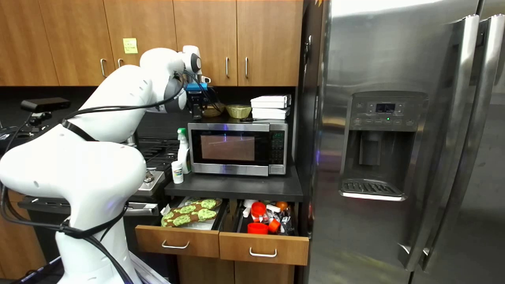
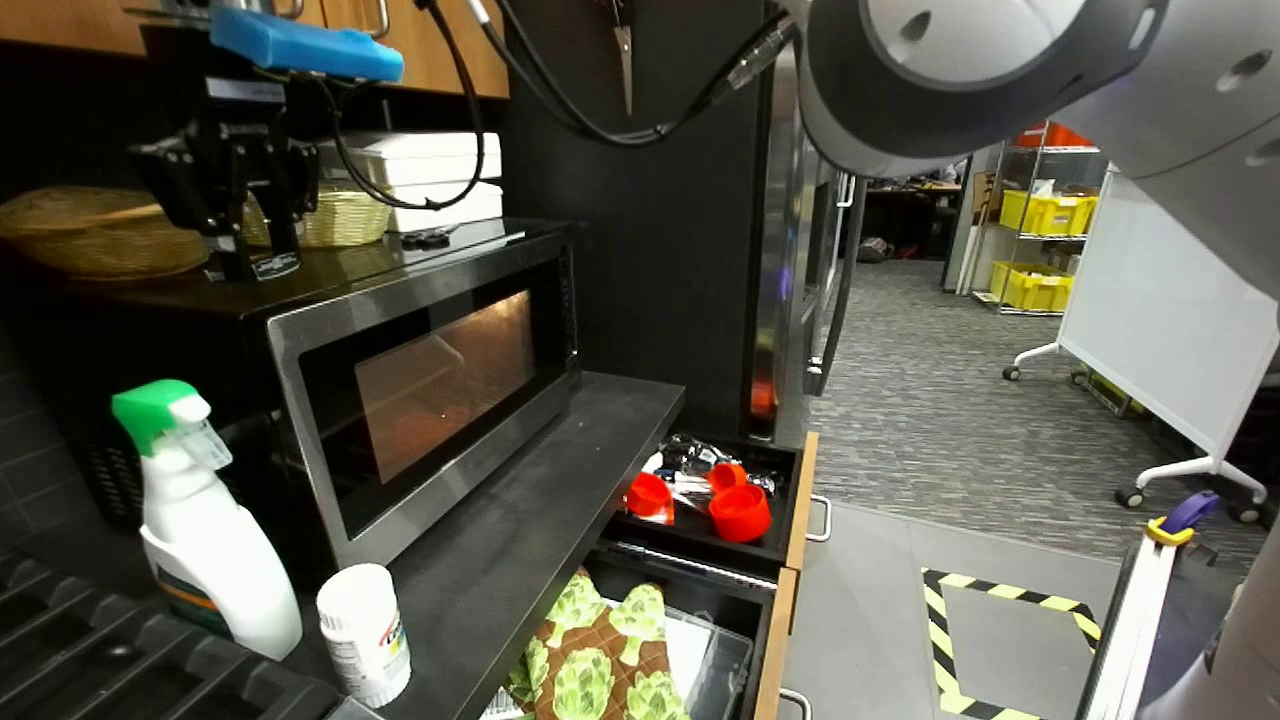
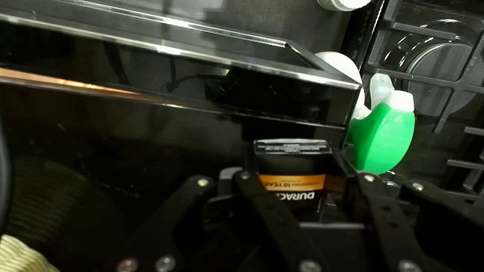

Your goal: Pick up the black square box from the microwave top and put it on the kitchen counter

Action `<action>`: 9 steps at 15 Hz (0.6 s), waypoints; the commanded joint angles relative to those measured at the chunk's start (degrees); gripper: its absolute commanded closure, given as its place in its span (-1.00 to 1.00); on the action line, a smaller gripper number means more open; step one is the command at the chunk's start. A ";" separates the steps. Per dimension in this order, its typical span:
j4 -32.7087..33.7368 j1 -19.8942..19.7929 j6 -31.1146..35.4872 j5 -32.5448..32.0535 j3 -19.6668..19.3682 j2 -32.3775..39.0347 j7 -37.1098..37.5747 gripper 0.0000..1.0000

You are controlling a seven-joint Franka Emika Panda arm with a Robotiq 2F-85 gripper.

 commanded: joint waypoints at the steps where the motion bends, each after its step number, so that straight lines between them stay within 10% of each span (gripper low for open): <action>1: -0.33 0.57 -2.42 -1.05 -1.24 -2.10 3.54 0.57; 9: -0.86 0.48 -5.52 -0.76 -1.55 -4.32 9.86 0.57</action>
